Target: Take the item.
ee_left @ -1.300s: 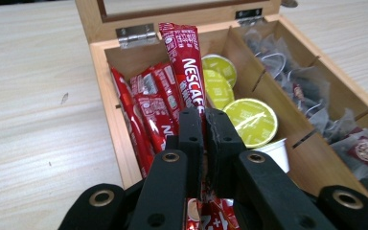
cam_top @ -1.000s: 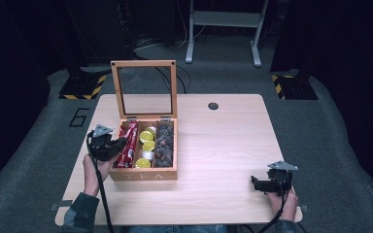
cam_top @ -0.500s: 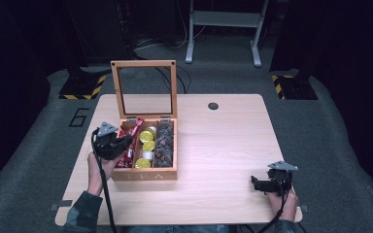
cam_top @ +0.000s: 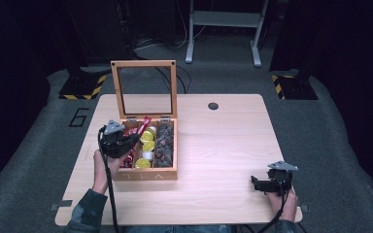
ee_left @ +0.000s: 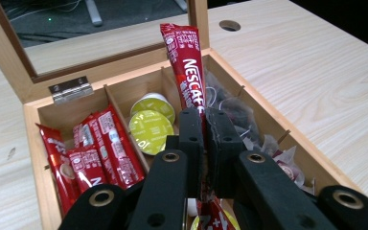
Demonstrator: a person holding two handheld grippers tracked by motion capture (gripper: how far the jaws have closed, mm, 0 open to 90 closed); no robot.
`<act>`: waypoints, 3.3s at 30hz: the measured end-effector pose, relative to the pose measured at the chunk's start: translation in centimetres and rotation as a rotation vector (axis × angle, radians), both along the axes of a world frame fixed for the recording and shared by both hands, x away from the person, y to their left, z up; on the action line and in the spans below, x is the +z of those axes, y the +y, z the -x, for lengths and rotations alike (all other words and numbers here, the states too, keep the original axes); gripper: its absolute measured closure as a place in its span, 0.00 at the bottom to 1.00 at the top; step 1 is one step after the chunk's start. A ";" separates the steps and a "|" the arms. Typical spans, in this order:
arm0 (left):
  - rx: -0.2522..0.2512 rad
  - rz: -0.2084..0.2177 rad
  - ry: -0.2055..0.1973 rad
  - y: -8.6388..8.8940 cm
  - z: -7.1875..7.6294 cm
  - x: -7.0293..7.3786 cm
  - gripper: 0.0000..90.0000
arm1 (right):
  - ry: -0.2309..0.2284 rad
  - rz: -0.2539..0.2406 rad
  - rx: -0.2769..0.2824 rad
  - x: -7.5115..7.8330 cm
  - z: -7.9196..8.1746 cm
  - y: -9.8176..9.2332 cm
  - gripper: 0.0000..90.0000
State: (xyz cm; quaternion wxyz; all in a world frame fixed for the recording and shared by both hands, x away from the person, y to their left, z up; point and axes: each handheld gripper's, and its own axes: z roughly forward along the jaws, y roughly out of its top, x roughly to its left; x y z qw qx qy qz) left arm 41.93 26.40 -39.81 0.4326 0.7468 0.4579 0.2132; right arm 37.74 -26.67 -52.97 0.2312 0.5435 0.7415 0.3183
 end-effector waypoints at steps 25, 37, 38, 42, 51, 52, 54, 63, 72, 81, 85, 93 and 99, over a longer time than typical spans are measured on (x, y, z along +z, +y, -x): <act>-0.059 0.003 -0.008 -2.3 -1.2 0.6 0.95 | -0.002 0.000 -0.004 0.0 0.0 0.0 0.02; -0.086 0.010 -0.011 -4.1 -2.0 0.8 0.95 | -0.001 -0.001 0.001 0.0 0.0 0.0 0.02; -0.091 0.014 -0.008 -4.3 -2.0 0.8 0.95 | -0.002 0.000 -0.004 0.0 0.0 0.0 0.02; -0.109 0.008 -0.001 -5.0 -2.2 0.7 0.95 | -0.002 0.000 -0.005 0.0 0.0 0.0 0.02; -0.143 0.003 0.006 -6.7 -2.6 0.7 0.95 | -0.002 0.000 -0.005 0.0 0.0 0.0 0.02; -0.145 0.005 0.006 -6.9 -2.7 0.6 0.95 | -0.002 0.000 -0.005 0.0 0.0 0.0 0.02; -0.150 0.002 0.010 -7.0 -2.7 0.6 0.95 | -0.003 -0.001 -0.005 0.0 0.0 0.0 0.02; -0.181 -0.010 0.015 -8.9 -3.0 0.4 0.95 | -0.002 0.000 -0.004 0.0 0.0 0.0 0.02; -0.197 -0.013 0.026 -10.2 -3.5 0.2 0.95 | -0.002 0.000 -0.005 0.0 0.0 0.0 0.02; -0.210 -0.017 0.030 -11.6 -3.7 -0.1 0.95 | -0.002 0.000 -0.005 0.0 0.0 0.0 0.02; -0.217 -0.024 0.031 -12.0 -3.8 -0.1 0.95 | -0.002 -0.001 -0.006 0.0 0.0 0.0 0.02; -0.232 -0.033 0.044 -13.5 -4.0 -0.6 0.95 | -0.003 0.000 -0.005 0.0 0.0 0.0 0.02; -0.245 -0.037 0.046 -14.6 -3.9 -0.7 0.95 | -0.003 -0.001 -0.005 0.0 0.0 0.0 0.02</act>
